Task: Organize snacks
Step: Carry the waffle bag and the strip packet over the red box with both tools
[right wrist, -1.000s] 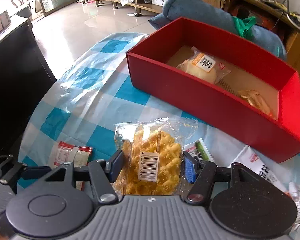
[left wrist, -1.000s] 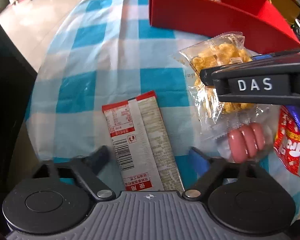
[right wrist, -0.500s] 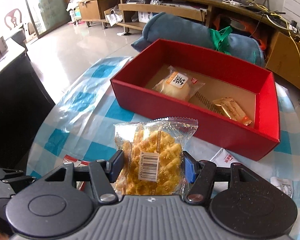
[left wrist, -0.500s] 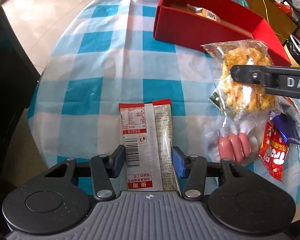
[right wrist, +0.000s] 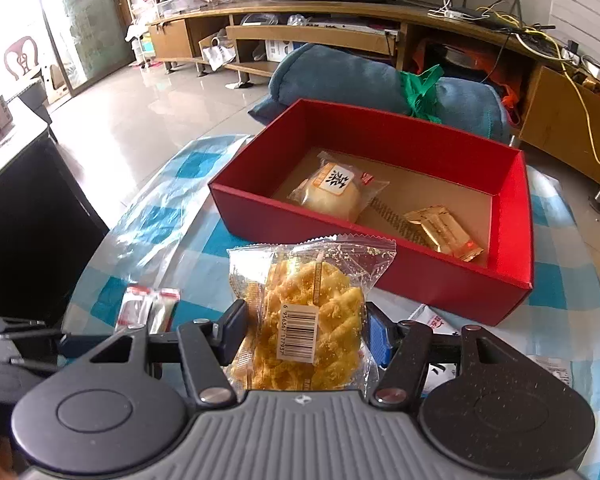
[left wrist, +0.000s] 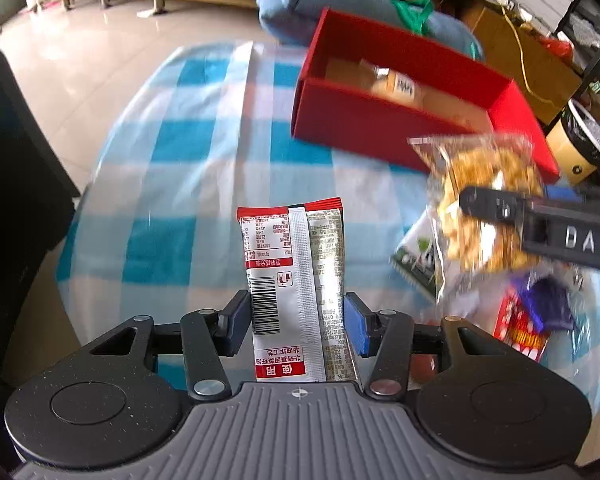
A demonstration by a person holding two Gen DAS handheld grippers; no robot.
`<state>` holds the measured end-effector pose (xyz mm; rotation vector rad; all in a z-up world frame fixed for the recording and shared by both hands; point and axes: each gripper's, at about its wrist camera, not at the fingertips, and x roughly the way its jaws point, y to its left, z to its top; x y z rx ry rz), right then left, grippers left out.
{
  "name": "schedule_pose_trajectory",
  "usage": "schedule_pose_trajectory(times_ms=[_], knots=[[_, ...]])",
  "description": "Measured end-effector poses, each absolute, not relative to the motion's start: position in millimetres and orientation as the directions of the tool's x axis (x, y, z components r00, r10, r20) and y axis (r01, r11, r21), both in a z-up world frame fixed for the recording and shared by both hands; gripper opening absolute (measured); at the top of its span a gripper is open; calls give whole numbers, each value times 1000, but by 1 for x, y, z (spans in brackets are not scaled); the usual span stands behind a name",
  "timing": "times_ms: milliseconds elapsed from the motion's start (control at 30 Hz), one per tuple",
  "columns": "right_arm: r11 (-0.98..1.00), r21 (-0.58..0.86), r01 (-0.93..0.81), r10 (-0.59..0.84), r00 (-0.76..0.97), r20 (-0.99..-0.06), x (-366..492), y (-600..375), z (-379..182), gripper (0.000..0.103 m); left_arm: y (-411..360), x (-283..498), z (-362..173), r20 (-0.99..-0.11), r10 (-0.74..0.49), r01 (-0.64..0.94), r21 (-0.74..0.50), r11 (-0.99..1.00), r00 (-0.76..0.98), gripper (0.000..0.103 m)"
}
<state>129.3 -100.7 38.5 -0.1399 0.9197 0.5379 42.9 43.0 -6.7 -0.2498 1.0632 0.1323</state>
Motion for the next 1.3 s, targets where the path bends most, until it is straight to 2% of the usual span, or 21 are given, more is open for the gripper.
schedule_pose_trajectory(times_ms=[467,1300], knots=[[891,141,-432,378,532,-758,142,-124,53,56,31,81,23,-808,-15,-177,-147,973,589,58],[926,184,-330,359,618,-699,179,-149,79,56,17,136,49,-753,-14,-138,-139,981,658,58]])
